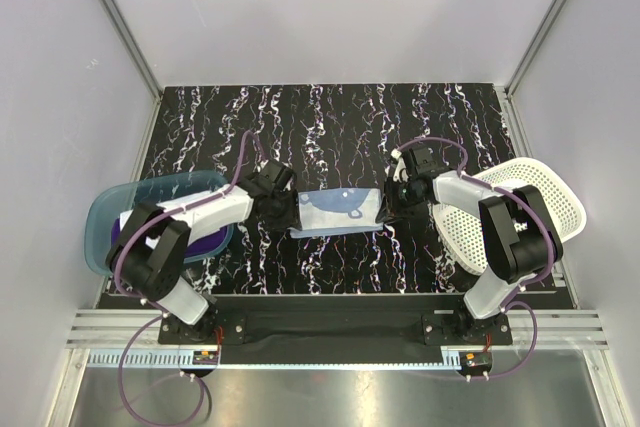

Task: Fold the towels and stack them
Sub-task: Fold the towel

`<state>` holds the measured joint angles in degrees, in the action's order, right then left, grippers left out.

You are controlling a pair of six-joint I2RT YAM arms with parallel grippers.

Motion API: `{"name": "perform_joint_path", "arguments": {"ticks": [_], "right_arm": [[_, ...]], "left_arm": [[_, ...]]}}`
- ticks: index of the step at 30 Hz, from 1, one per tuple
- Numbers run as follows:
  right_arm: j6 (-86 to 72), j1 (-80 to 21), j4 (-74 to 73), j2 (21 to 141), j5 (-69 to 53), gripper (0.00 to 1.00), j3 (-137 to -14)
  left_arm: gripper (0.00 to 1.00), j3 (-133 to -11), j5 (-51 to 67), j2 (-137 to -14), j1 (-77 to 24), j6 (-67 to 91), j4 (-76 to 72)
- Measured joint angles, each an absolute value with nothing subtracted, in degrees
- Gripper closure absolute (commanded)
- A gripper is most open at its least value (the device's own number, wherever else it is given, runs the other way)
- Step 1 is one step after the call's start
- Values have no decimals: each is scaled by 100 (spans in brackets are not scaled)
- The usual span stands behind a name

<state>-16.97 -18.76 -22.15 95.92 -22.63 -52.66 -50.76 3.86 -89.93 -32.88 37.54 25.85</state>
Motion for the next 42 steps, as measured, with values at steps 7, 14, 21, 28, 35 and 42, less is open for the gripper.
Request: {"name": "perform_joint_path", "arguments": {"ticks": [7,14,21,28,35,42], "right_arm": [[-1697,-1879,-2217,9590,-2349,68,-5234],[-1699,-1881,-2233,9504,-2346,64,-5214],[-1721,-1881,-2235,9439,-2346,64,-5131],[-1730,-1881,-2222,9439,-2346,69,-5087],[-1737,-1881,-2217,9439,-2346,69,-5087],[-1732,-1881,-2215,9439,-2349,89,-5087]], "left_arm": [[51,-5076,460,-8807,-3183,3752,2591],[53,-5013,646,-8772,-2906,3754,2471],[56,-5000,797,-8790,-2912,3754,2370],[59,-5000,851,-8903,-2912,3758,2290],[60,-5000,851,-9032,-2912,3765,2294],[86,-5000,847,-9087,-2912,3822,2292]]}}
